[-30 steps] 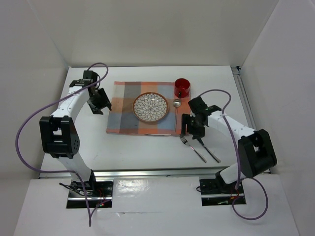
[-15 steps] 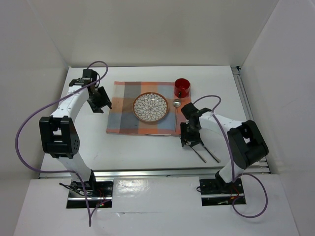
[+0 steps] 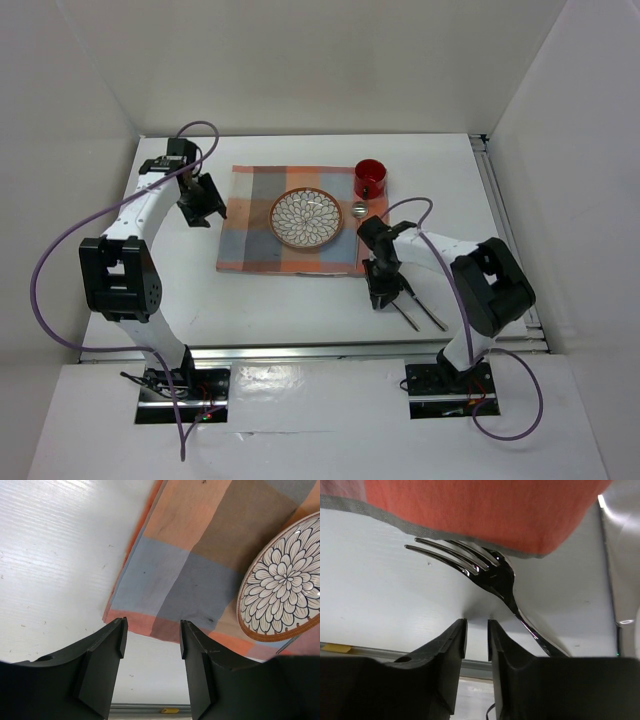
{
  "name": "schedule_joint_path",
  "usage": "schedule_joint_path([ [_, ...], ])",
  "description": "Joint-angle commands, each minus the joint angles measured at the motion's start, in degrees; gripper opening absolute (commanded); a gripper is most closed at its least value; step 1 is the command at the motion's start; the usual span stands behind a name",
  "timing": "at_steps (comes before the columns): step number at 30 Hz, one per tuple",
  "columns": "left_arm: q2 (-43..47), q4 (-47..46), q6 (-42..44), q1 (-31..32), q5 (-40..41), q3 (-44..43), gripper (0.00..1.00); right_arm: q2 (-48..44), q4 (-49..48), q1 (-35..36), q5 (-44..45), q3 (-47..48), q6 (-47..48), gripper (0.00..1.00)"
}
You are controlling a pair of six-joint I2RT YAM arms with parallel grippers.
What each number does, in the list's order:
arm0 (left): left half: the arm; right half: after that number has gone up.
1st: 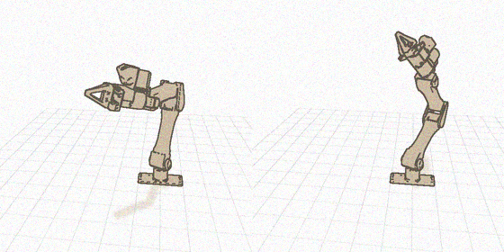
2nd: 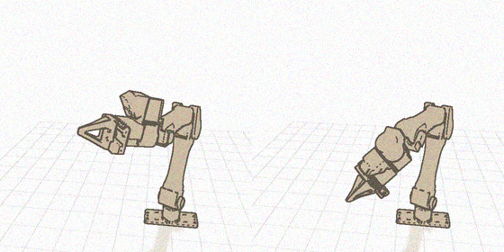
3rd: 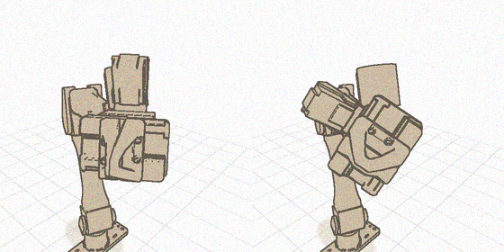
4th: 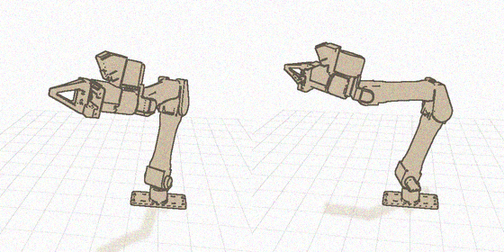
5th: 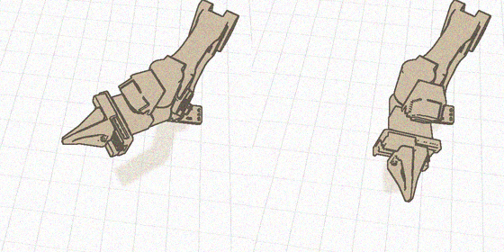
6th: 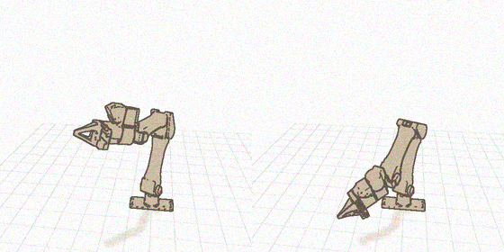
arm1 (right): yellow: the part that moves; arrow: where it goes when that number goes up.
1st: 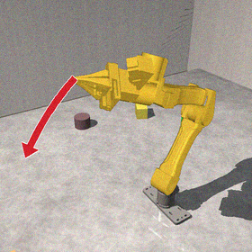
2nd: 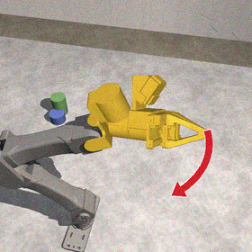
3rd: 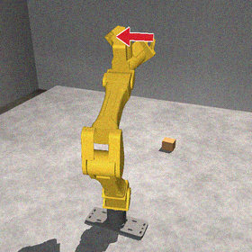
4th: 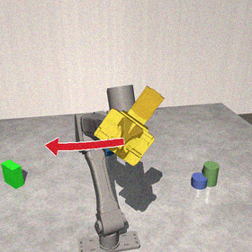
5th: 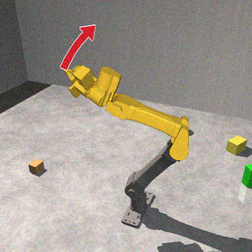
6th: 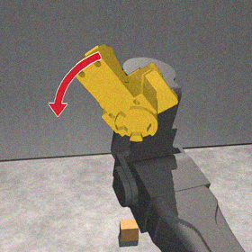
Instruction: Set the dinner table for one person
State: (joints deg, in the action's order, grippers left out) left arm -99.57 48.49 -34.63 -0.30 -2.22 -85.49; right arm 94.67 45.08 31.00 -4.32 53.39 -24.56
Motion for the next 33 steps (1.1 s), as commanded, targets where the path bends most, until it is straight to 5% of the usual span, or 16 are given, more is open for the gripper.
schedule_joint_path([
  [1,0.60,0.82,0.35,-0.06,0.02,-1.96,0.62,-2.56,4.22,0.55,2.64,3.30,-0.22,0.36],
  [9,0.60,0.82,0.35,-0.06,-1.03,-3.01,0.62,-5.82,1.60,-0.68,3.44,2.51,-1.55,0.74],
  [33,0.08,3.01,-0.17,-0.06,0.55,-5.21,0.62,-1.86,-9.75,-3.41,-4.72,-3.20,3.37,0.70],
])
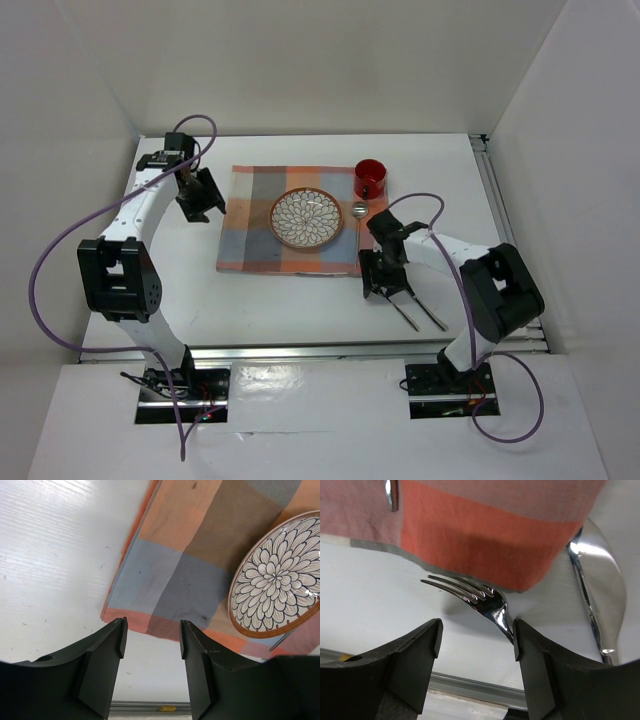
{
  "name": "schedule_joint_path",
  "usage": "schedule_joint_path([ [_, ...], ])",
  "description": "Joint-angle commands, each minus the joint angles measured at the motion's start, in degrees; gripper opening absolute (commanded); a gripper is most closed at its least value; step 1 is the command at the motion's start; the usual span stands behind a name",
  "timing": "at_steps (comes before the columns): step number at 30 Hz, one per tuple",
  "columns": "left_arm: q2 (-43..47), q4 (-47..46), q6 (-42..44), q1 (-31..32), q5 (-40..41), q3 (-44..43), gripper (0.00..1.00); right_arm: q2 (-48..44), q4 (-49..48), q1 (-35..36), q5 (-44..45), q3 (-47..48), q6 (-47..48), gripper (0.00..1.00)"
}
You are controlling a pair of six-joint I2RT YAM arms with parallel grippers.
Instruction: Set the dinner table for one person
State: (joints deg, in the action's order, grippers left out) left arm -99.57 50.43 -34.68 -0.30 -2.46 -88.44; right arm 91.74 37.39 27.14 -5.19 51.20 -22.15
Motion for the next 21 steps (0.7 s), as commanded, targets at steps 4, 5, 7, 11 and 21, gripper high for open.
schedule_joint_path([
  [4,-0.44,1.07,-0.13,-0.06,0.79,-2.26,0.62,3.96,1.88,0.99,-5.88,1.97,0.97,0.70],
  [5,-0.45,1.07,-0.13,-0.06,0.79,-1.74,0.62,4.49,2.51,1.60,-5.88,3.37,0.97,0.70],
  [7,-0.45,1.07,-0.13,-0.06,0.79,-1.73,0.62,5.19,3.13,3.01,-5.88,4.08,0.44,0.70],
  [11,-0.45,1.07,-0.13,-0.06,0.79,-2.25,0.62,5.20,2.60,5.03,-5.88,4.08,0.44,0.71],
  [21,-0.45,0.37,-0.13,-0.06,0.27,-1.56,0.62,7.57,5.77,6.26,-4.75,6.98,3.34,0.77],
])
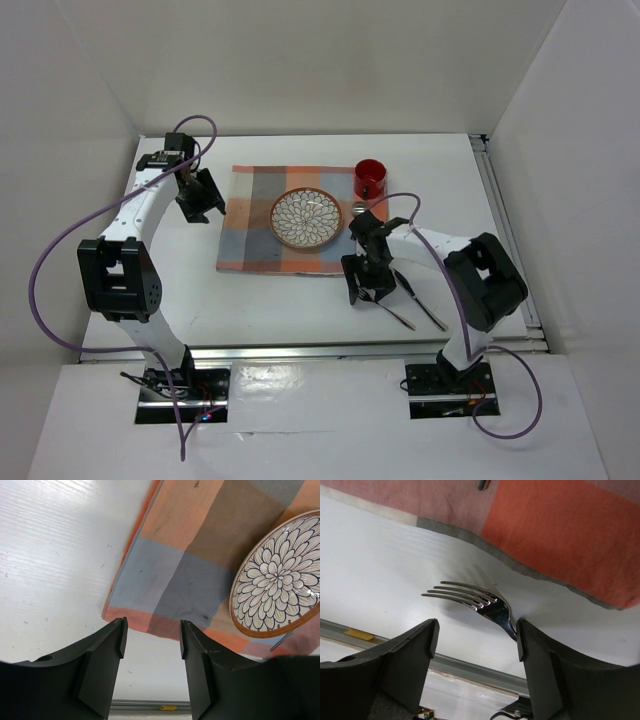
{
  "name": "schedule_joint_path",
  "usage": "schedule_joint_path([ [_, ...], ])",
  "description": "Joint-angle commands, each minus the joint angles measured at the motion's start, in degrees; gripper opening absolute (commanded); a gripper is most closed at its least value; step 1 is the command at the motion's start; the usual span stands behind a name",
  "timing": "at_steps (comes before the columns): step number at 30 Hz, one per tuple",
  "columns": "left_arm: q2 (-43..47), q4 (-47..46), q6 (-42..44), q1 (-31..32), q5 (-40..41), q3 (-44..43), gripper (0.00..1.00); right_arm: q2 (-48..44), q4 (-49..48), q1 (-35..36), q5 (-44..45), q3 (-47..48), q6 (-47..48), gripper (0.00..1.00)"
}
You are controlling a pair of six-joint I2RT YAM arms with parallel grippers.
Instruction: Set the dinner table for one person
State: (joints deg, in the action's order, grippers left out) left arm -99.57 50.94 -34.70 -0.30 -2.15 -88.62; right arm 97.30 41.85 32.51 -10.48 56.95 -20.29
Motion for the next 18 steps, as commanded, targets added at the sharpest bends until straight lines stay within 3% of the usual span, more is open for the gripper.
schedule_joint_path([
  [1,-0.45,-0.14,-0.11,-0.06,-0.04,-0.77,0.62,3.06,1.31,1.50,0.55,1.24,1.49,0.74],
  [4,-0.45,-0.14,-0.11,-0.06,-0.57,-0.77,0.62,3.69,-0.70,2.81,0.55,1.24,0.17,0.67],
  [6,-0.45,-0.14,-0.11,-0.06,-0.57,-0.77,0.62,4.31,-2.02,4.40,1.34,1.24,-0.62,0.55],
  [9,0.07,-0.14,-0.11,-0.06,-0.05,-0.24,0.62,6.75,-2.55,6.33,3.27,1.85,-2.03,0.46],
  [18,0.08,-0.14,-0.11,-0.06,0.56,-0.24,0.62,16.06,-2.56,10.72,4.77,14.49,-2.03,0.32],
])
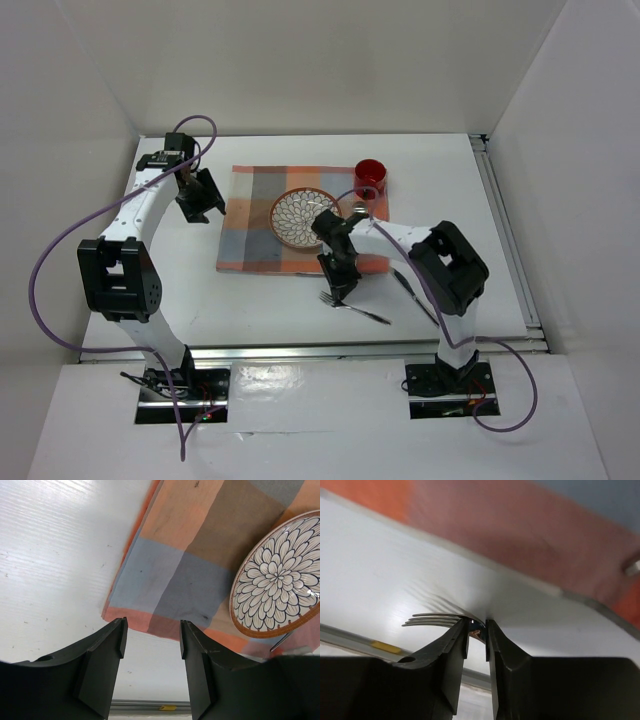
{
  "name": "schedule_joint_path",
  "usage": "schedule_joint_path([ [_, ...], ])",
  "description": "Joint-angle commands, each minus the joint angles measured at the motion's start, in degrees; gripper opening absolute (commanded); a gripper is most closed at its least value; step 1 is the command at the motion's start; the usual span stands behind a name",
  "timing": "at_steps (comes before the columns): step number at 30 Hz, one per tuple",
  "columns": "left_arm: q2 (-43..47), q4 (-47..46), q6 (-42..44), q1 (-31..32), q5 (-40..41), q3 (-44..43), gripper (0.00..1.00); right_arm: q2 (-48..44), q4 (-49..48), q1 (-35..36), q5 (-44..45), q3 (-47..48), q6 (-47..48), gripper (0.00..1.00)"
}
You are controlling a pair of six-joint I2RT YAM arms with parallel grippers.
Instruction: Set the dinner table for one person
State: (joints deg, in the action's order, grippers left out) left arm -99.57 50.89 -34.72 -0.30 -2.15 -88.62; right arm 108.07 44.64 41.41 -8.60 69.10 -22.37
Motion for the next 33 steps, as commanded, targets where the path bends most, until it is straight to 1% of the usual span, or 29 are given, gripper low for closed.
schedule_joint_path([
  [1,0.08,-0.09,-0.08,-0.06,0.57,-0.24,0.62,6.26,-5.36,1.83,2.89,5.05,0.05,0.32],
  [5,0.60,-0.09,-0.08,-0.06,1.10,-0.76,0.62,9.26,-5.36,2.45,1.66,9.82,0.05,0.32],
  [8,0.60,-0.09,-0.08,-0.06,1.10,-0.77,0.62,6.72,-5.36,2.45,3.24,10.44,0.57,0.30],
  [11,0.60,-0.09,-0.08,-0.06,0.49,-0.77,0.62,1.54,-6.49,2.45,4.29,7.64,1.10,0.42],
  [12,0.60,-0.09,-0.08,-0.06,0.48,-0.77,0.62,0.40,-6.50,2.45,4.29,6.67,1.62,0.48],
  [13,0.60,-0.09,-0.08,-0.06,0.48,-0.77,0.62,-1.62,-8.24,2.45,3.51,5.62,1.63,0.62],
  [15,0.60,-0.80,-0.61,-0.06,-0.04,-0.16,0.62,-2.16,-8.87,2.45,2.54,2.71,2.33,0.67],
  [18,0.60,-0.80,-0.61,-0.06,-0.75,-0.15,0.62,-2.69,-8.87,2.45,2.54,0.08,2.95,0.67],
  [23,1.13,-0.80,-0.61,-0.06,-0.75,-0.15,0.62,-5.50,-11.59,2.45,-1.59,-5.28,4.70,0.67],
  [27,1.13,-0.80,-0.61,-0.06,-1.36,-1.29,0.62,-5.50,-12.21,2.45,-2.47,-8.18,5.76,0.68],
  [30,0.60,-0.80,-0.61,-0.06,-1.88,-1.29,0.62,-6.03,-12.21,3.59,0.16,-9.50,6.29,0.65],
  [33,0.60,-0.80,-0.61,-0.06,-1.89,-1.29,0.62,-6.03,-11.60,4.91,4.89,-9.51,6.29,0.59],
])
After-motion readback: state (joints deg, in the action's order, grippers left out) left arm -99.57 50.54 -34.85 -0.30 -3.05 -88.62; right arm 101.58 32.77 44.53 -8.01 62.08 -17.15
